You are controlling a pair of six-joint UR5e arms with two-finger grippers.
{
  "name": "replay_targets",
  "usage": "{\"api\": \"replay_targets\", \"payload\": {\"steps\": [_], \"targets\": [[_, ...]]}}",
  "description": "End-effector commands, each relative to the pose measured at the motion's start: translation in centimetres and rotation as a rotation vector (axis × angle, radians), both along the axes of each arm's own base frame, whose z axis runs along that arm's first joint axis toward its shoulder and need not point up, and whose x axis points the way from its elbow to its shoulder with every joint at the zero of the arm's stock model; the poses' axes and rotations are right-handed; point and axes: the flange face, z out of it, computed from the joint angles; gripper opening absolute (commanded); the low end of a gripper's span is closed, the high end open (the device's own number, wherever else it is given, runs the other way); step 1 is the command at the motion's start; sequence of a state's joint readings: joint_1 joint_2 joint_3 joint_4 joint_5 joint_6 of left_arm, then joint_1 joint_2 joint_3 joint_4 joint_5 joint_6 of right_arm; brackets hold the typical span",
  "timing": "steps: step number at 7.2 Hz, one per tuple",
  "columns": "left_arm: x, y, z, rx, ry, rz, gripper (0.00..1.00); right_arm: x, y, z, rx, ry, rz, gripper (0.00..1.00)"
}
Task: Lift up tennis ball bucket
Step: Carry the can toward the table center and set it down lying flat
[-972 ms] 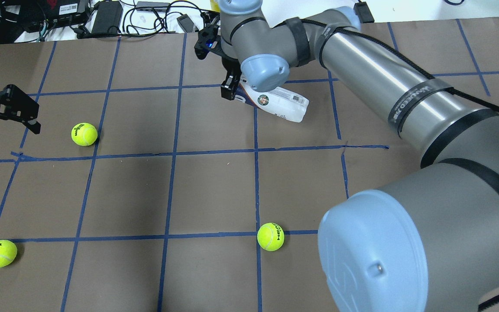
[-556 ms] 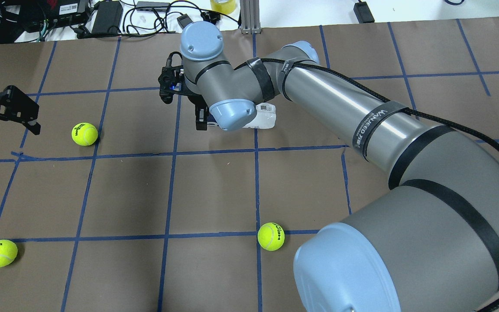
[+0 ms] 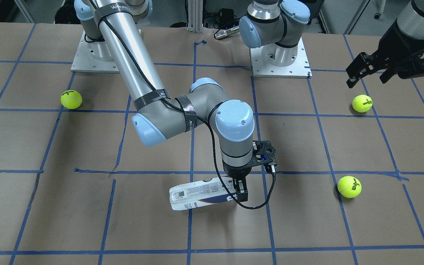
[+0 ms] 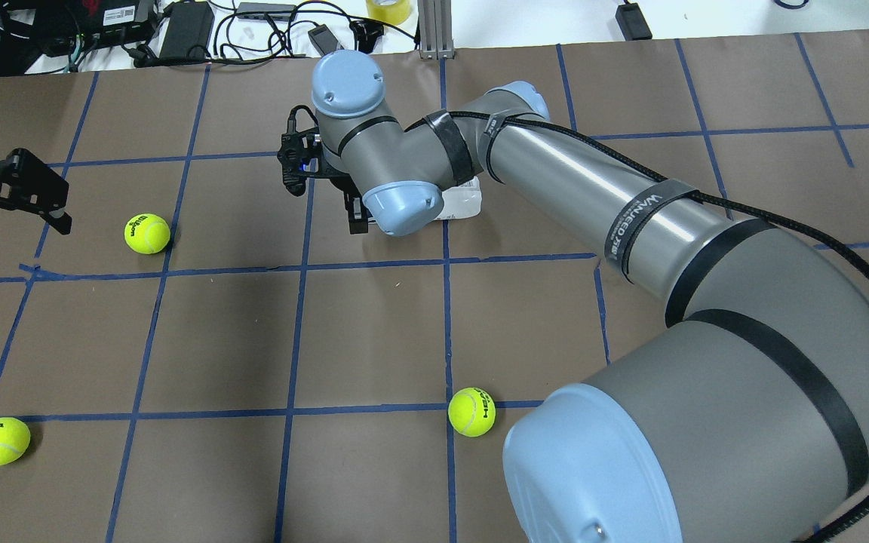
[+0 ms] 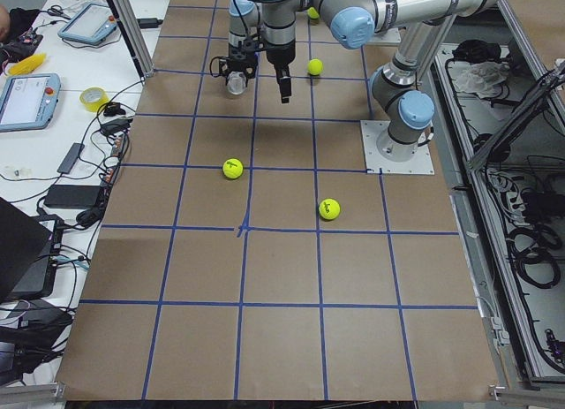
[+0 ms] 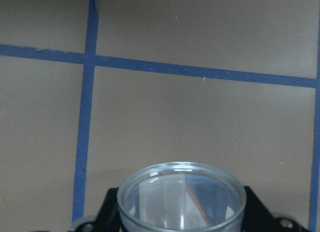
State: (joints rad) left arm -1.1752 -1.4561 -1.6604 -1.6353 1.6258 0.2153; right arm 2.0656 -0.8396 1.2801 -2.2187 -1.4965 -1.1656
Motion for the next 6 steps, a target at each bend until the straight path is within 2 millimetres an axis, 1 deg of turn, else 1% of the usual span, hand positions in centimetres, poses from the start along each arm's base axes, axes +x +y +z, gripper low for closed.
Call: {"api": "replay_targets", "payload": {"steps": [1,2,4,5,6], "targets": [[0.1,0.0,0.0,0.000,-0.003,0.001,1.00,-0.3,-0.2,-1.0,0.020,0.005,-0.004,0.95],[0.1,0.1,0.1,0.002,-0.008,0.000,1.00,-0.5,-0.3,-0.9,0.025,0.006,-0.007,1.00],[0.1,-0.4,-0.6,0.009,0.002,-0.001,1.00,-1.4,-0.6,0.3,0.031,0.006,-0.023,1.00],[0.1,-0.5,-0.6,0.006,0.004,-0.002,1.00,-2.8,-1.8,2.5,0.036,-0.008,-0.066,1.00],[-0.3,-0.7,-0.7,0.005,0.010,-0.008,1.00,-5.4,-2.8,5.6,0.049,-0.064,-0.124,1.00]]}}
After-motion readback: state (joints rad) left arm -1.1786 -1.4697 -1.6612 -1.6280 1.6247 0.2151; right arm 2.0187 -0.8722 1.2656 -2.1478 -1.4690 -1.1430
